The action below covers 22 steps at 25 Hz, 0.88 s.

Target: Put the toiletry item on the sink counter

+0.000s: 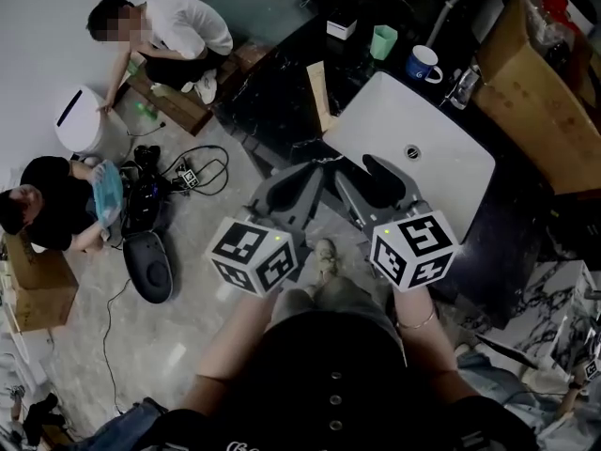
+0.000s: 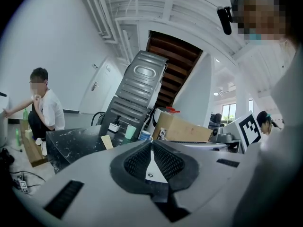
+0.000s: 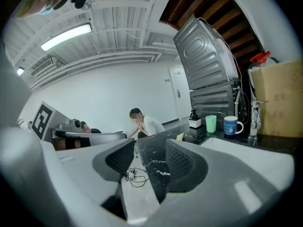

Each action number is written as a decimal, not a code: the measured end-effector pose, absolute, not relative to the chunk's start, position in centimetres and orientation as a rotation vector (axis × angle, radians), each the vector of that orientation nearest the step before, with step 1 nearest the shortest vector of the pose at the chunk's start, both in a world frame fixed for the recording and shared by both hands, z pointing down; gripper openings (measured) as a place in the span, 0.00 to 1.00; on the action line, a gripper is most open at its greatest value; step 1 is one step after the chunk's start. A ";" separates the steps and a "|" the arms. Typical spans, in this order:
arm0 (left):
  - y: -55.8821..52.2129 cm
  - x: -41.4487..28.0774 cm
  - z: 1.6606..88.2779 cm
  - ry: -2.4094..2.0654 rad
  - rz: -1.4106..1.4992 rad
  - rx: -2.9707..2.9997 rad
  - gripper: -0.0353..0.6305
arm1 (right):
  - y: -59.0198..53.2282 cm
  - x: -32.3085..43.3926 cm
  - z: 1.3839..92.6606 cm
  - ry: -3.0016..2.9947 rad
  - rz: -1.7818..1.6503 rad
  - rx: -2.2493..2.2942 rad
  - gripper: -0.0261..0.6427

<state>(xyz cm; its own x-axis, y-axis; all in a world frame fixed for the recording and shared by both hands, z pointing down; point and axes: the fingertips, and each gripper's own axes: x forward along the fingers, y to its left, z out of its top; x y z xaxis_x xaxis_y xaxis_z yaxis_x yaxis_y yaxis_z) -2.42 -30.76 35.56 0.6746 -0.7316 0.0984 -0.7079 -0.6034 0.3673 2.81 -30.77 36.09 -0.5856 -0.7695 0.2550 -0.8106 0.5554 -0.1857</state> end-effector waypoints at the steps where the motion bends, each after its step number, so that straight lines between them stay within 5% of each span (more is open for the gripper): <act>1: -30.0 -2.4 35.4 -1.131 -0.092 2.519 0.09 | -30.0 2.8 35.9 -2.646 0.420 1.352 0.34; 16: -21.7 -2.1 34.1 -1.083 -0.131 2.568 0.09 | -20.4 1.5 33.2 -2.756 0.296 1.367 0.06; 22: -19.4 -2.4 34.1 -1.070 -0.127 2.583 0.09 | -17.8 -0.2 32.6 -2.839 0.268 1.303 0.05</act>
